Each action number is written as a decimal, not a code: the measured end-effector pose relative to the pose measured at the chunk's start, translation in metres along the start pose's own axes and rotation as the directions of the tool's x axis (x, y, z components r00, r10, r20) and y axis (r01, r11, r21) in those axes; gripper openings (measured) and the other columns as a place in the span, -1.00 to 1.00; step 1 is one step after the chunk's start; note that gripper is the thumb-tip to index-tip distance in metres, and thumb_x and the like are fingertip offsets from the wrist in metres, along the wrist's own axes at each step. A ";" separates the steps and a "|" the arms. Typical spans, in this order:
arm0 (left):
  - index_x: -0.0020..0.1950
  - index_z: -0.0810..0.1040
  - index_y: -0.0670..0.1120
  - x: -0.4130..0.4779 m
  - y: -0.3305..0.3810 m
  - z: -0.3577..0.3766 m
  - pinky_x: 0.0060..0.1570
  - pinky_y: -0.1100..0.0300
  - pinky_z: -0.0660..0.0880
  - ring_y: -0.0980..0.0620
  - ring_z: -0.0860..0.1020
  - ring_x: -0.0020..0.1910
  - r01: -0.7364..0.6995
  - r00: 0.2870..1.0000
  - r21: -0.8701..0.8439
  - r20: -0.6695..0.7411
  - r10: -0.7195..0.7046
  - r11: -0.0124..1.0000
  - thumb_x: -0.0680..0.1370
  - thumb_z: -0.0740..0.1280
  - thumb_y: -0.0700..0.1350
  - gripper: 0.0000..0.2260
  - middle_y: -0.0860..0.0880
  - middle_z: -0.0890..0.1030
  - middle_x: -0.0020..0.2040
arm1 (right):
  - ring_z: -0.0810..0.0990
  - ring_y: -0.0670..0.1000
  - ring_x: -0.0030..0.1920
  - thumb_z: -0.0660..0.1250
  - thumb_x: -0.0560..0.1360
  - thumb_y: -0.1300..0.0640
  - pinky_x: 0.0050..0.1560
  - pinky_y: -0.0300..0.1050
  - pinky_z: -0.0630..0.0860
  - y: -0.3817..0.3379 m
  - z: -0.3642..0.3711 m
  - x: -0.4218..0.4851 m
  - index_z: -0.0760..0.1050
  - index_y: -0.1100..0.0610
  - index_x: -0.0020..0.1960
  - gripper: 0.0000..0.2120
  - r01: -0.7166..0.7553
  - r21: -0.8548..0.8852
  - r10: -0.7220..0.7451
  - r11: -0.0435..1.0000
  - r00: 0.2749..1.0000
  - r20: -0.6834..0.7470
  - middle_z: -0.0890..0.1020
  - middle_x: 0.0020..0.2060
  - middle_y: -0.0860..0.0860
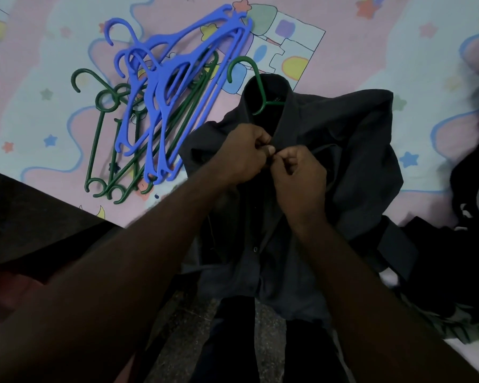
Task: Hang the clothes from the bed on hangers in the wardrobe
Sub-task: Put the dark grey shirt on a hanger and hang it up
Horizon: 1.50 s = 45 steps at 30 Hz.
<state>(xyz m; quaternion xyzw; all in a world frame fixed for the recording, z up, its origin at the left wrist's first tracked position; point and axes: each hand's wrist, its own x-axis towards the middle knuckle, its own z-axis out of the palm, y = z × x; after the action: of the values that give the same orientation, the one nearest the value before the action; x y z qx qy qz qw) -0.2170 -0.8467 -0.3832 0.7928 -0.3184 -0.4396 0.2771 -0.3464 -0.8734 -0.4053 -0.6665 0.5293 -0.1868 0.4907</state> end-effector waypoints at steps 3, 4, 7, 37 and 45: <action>-0.05 0.60 -0.28 -0.001 -0.001 -0.007 -0.12 0.14 0.62 0.01 0.63 -0.28 0.079 0.994 -0.253 0.091 -0.058 0.964 0.55 0.33 -0.34 -0.94 -0.21 0.65 -0.18 | 0.56 -0.03 -0.41 0.32 0.52 0.21 -0.35 -0.10 0.52 -0.008 -0.010 0.012 0.52 0.11 -0.18 -0.89 -0.228 0.245 0.183 0.942 0.964 0.193 0.62 -0.35 0.01; -0.07 0.60 -0.27 -0.001 -0.001 -0.010 -0.17 0.19 0.61 0.05 0.61 -0.32 0.101 0.991 -0.307 0.113 -0.070 0.946 0.53 0.32 -0.37 -0.93 -0.19 0.64 -0.21 | 0.52 -0.04 -0.44 0.31 0.54 0.24 -0.40 -0.14 0.47 -0.010 -0.014 0.016 0.52 0.15 -0.18 -0.88 -0.339 0.330 0.244 0.881 0.923 0.297 0.58 -0.36 0.02; -0.12 0.57 -0.19 0.000 0.001 -0.015 -0.25 0.28 0.58 0.08 0.57 -0.35 0.106 0.982 -0.303 0.182 -0.052 0.947 0.53 0.31 -0.40 -0.86 -0.15 0.60 -0.24 | 0.42 -0.07 -0.47 0.29 0.55 0.25 -0.43 -0.20 0.37 -0.014 -0.027 0.028 0.50 0.16 -0.20 -0.85 -0.558 0.394 0.303 0.730 0.782 0.545 0.51 -0.39 -0.01; -0.01 0.67 -0.15 -0.017 -0.066 0.038 -0.04 0.24 0.50 0.01 0.61 -0.14 0.121 0.989 0.188 -0.103 -0.102 0.975 0.48 0.36 -0.23 -0.86 -0.09 0.68 -0.12 | 0.59 0.22 0.10 0.28 0.55 0.15 0.10 0.03 0.48 0.050 -0.012 0.077 0.55 0.18 0.17 -0.77 0.256 -0.550 -0.076 0.795 0.941 0.329 0.62 0.09 0.18; 0.03 0.64 -0.15 -0.015 -0.059 0.036 -0.22 0.54 0.34 0.18 0.52 -0.26 0.042 0.991 0.080 -0.133 -0.031 0.996 0.51 0.41 -0.18 -0.87 0.02 0.61 -0.18 | 0.57 0.18 0.06 0.25 0.53 0.09 0.04 0.03 0.50 0.043 -0.022 0.046 0.56 0.18 0.06 -0.79 0.188 -0.663 -0.032 0.725 0.970 0.240 0.63 0.02 0.13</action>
<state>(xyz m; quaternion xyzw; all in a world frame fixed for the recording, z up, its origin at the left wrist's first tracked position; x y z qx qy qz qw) -0.2397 -0.8034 -0.4341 0.8365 -0.3027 -0.3780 0.2564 -0.3684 -0.9226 -0.4450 -0.8459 0.4648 0.0630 0.2540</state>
